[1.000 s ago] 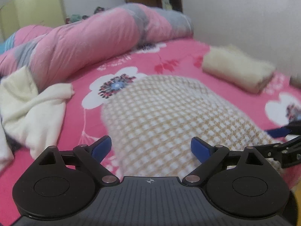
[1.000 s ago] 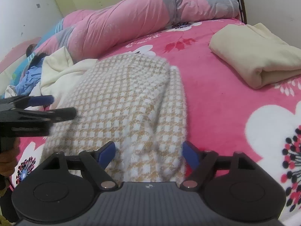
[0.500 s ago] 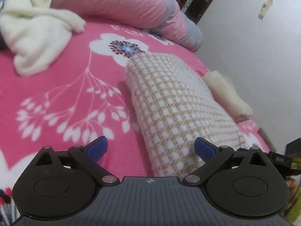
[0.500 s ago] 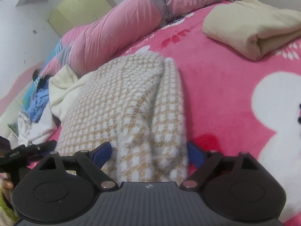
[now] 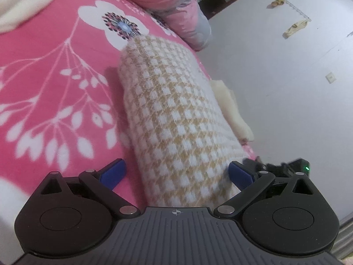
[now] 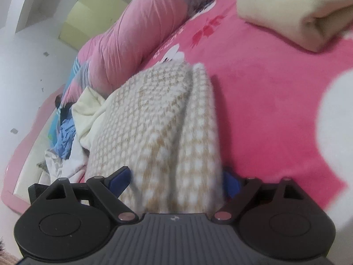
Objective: Fold clothes
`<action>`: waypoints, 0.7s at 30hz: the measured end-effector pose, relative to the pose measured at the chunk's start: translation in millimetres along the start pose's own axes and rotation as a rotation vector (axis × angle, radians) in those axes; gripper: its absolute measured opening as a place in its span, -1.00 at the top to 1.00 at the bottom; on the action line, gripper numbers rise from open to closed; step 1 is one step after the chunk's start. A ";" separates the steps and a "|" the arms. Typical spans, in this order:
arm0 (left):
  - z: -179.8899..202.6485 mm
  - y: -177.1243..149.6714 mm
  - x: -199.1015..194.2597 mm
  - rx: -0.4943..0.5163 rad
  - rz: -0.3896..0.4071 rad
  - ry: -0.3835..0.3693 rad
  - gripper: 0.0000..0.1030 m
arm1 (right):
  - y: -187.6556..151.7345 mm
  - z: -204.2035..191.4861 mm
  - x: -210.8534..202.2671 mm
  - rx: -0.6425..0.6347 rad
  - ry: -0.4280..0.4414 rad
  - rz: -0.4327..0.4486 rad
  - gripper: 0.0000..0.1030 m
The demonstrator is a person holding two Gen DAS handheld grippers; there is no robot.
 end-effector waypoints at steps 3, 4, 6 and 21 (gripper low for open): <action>-2.4 5.1 9.2 -0.010 -0.010 -0.026 -0.95 | 17.7 -1.8 19.0 -0.005 0.047 -0.044 -0.77; -2.9 7.0 11.8 -0.012 -0.012 -0.034 -0.95 | 23.7 -1.9 25.3 -0.008 0.069 -0.059 -0.77; -3.3 9.1 17.8 -0.011 -0.012 -0.045 -0.95 | 35.7 -1.6 38.4 -0.015 0.116 -0.088 -0.78; 0.8 11.7 28.8 0.046 -0.028 -0.046 -1.00 | 20.7 5.7 30.1 -0.135 0.246 -0.134 -0.68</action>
Point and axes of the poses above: each gripper's, at about its wrist camera, not at the fingertips, and x roughly the way its jaws point, z to its right, y to its top, the point moved 2 cm from there along x, roughly the way its jaws point, and after that the axes turned 9 degrees about -y, right-handed, at the moved point
